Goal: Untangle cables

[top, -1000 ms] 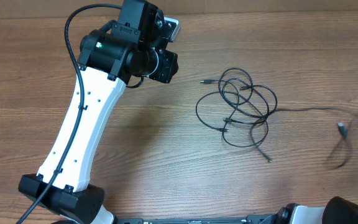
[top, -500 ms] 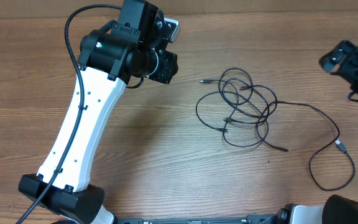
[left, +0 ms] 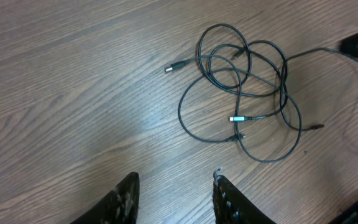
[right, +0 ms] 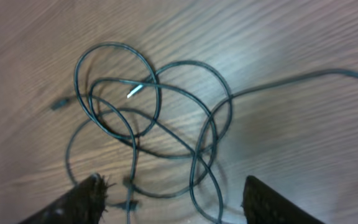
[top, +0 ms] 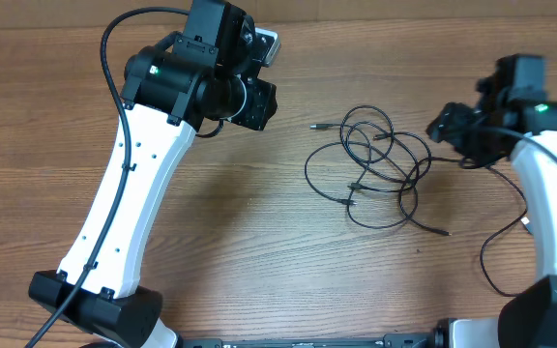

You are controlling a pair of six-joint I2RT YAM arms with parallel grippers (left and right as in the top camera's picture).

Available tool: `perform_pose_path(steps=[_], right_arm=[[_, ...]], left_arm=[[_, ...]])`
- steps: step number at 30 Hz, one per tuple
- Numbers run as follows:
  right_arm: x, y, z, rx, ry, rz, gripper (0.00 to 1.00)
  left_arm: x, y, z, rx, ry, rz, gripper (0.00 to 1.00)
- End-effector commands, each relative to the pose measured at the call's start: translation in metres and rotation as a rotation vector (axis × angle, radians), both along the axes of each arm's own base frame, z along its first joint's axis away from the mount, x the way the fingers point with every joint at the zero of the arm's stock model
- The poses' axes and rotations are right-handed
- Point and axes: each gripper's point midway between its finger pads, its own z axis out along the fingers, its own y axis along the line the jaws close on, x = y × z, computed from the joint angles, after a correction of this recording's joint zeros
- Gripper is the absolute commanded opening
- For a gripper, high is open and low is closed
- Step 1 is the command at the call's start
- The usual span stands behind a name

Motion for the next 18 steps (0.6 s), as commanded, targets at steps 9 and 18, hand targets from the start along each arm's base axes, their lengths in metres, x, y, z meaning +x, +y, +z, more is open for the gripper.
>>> perform_pose_path(steps=[9,18], right_arm=[[-0.01,0.013,-0.079,-0.096,-0.007,-0.077,0.64],[-0.009,0.013,-0.106,-0.069,-0.063,-0.134,0.64]], left_arm=[[0.001,0.0,-0.001,-0.003,0.007,0.006,0.39],[0.0,0.001,-0.002,-0.001,0.011,0.006,0.39]])
